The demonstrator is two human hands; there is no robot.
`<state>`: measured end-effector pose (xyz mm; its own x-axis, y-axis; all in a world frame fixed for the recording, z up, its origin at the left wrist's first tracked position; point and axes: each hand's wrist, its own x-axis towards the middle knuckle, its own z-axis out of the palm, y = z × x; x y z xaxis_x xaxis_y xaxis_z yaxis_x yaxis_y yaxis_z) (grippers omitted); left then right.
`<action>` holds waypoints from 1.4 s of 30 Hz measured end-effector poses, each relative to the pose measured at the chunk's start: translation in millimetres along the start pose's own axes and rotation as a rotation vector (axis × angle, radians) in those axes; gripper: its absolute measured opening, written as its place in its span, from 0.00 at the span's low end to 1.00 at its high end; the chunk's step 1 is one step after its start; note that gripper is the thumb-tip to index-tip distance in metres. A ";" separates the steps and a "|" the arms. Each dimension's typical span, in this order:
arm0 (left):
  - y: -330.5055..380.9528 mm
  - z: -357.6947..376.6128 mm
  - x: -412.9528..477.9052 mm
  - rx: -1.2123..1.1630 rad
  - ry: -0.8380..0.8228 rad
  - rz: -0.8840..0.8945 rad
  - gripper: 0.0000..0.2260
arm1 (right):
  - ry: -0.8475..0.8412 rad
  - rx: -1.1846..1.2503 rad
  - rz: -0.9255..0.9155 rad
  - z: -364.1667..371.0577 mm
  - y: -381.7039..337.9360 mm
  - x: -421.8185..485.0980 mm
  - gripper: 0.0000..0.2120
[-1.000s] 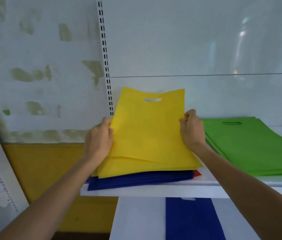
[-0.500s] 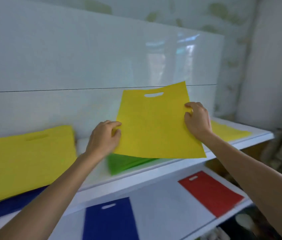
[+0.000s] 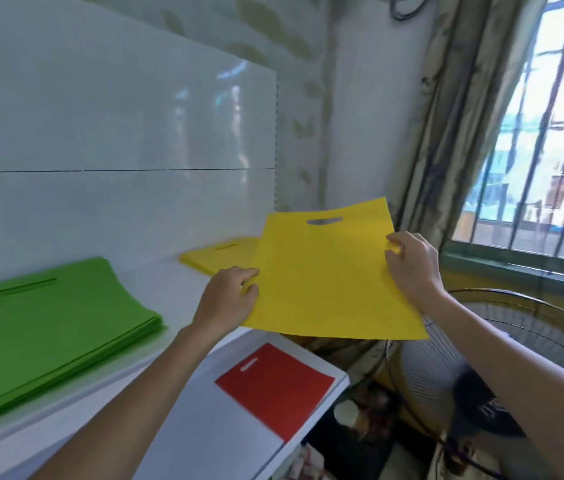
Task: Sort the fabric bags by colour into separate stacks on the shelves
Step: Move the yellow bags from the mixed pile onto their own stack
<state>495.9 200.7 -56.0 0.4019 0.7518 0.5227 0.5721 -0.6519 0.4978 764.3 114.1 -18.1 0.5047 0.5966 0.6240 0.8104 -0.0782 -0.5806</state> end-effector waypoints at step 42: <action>-64.7 79.3 106.1 0.394 0.211 -0.725 0.12 | -0.834 -0.030 -0.417 294.2 37.3 205.8 0.11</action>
<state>558.2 330.4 -87.6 -0.2794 0.9106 0.3046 0.8592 0.0954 0.5027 810.8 469.0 -65.3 -0.1961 0.9609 0.1953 0.8913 0.2577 -0.3730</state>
